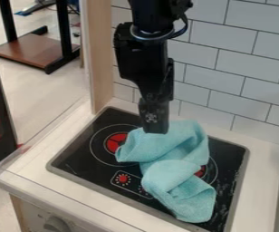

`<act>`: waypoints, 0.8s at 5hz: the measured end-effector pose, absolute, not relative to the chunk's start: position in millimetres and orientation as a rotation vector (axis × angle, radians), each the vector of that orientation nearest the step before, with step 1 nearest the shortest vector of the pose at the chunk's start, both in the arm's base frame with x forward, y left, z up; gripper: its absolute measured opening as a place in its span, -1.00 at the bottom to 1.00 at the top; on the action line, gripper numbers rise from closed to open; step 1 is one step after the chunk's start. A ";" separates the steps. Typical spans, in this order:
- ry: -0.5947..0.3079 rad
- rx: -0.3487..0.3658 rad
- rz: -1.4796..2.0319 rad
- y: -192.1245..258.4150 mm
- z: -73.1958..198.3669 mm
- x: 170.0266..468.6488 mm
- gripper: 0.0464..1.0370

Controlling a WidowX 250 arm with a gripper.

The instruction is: Move the cloth to the bottom left of the stove

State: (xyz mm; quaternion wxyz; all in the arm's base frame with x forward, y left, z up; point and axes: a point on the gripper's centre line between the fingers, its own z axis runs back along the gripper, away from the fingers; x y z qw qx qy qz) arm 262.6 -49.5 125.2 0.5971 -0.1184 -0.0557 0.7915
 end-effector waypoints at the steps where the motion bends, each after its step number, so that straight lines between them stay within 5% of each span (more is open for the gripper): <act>1: -0.115 -0.252 1.841 -50.0 119.0 260.0 0.92; 4: -0.092 -0.066 1.911 -45.8 53.9 280.3 0.92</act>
